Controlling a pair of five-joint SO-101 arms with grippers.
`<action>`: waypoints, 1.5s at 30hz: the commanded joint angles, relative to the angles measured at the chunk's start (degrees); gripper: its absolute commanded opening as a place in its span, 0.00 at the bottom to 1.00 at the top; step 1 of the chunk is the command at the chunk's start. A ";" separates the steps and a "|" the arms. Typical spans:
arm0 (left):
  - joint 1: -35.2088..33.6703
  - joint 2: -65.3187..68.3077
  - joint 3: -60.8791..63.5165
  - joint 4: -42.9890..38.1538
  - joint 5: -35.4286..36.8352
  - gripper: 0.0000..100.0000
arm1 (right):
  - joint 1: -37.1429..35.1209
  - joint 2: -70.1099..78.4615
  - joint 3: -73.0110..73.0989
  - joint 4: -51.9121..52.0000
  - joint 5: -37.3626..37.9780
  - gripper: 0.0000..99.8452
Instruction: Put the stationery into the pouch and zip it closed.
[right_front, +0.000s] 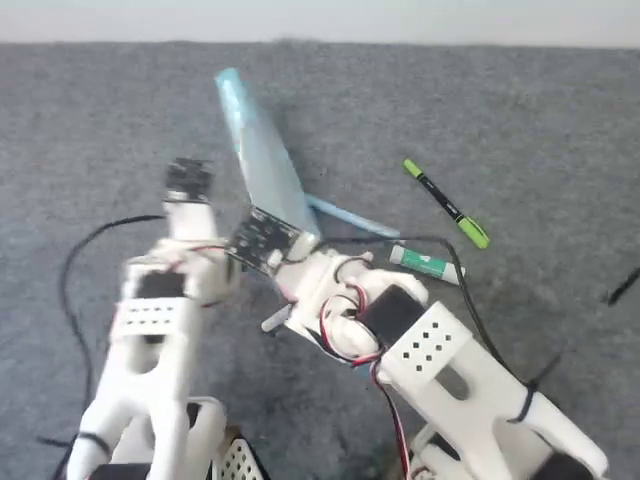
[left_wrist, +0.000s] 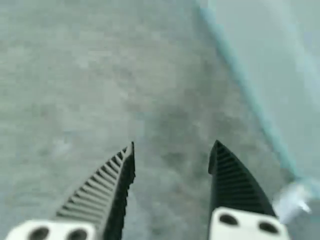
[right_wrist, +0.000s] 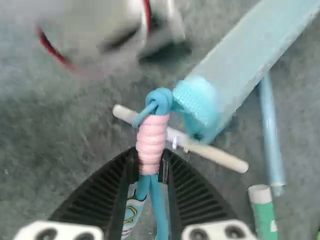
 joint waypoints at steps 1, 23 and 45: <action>-11.52 -0.53 -8.31 3.96 0.44 0.23 | 1.63 -3.12 3.08 -3.56 0.70 0.01; 11.69 -38.51 1.89 24.97 -16.88 0.29 | 8.13 -3.91 -1.14 0.04 -3.87 0.01; 9.85 -38.86 8.57 14.15 -15.65 0.31 | 3.91 -14.64 -2.46 9.36 -1.85 0.01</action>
